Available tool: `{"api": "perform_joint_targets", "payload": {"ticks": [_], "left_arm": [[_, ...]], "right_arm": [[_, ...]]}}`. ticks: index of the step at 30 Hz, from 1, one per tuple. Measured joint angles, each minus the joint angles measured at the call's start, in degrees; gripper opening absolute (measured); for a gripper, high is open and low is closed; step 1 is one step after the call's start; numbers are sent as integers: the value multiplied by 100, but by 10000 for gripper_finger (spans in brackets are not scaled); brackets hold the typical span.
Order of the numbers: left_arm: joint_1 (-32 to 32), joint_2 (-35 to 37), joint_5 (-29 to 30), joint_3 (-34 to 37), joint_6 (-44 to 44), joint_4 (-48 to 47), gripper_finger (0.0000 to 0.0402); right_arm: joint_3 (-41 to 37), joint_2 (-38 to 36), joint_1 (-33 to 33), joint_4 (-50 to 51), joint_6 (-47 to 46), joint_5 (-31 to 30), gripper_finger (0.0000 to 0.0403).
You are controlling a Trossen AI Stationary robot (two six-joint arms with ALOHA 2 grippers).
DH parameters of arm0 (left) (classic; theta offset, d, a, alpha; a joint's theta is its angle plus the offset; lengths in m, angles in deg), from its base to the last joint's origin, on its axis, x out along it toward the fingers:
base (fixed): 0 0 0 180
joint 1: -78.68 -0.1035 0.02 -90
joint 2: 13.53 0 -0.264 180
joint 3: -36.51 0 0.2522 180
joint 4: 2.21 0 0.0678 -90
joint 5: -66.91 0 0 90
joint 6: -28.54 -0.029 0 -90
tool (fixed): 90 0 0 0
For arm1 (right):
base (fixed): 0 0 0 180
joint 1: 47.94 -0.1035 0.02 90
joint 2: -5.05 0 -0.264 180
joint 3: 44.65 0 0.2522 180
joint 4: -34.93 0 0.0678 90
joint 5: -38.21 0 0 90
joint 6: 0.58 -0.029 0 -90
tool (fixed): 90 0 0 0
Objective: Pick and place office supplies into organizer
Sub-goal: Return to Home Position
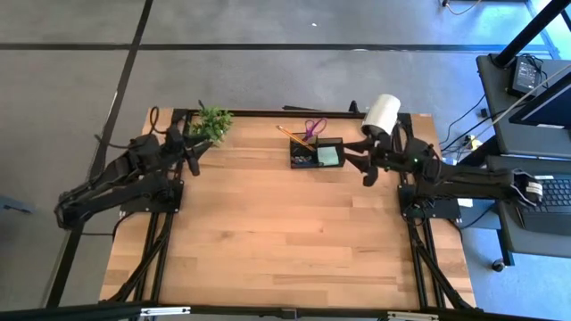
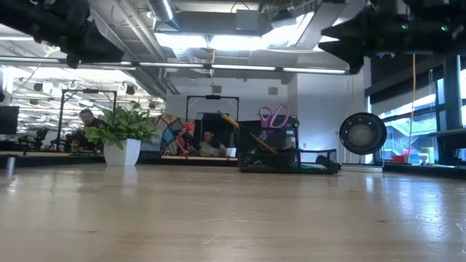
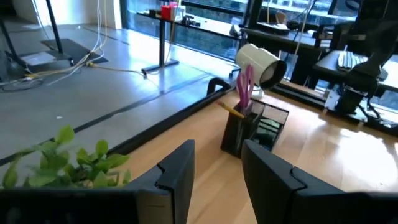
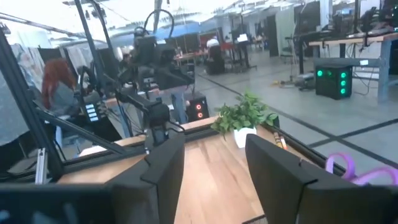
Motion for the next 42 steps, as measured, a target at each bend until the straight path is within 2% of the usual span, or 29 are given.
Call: {"api": "perform_joint_targets", "payload": {"ticks": [9,18,23,31,42], "left_arm": [[2,517,10,1029,466,433,127],[2,939,122,1588,685,577,127],[2,1123,178,1705,668,589,127],[4,1125,272,1876,559,1007,127],[4,1114,273,1878,528,1004,127]], "right_arm": [[-757,-515,0,-358,-40,-8,174],[-1287,-797,0,-888,-137,-15,174],[-1661,-907,0,-1423,-140,-15,174],[-1664,-937,0,-1412,-72,-13,174],[-1664,-1045,0,-1393,-148,-13,174]]}}
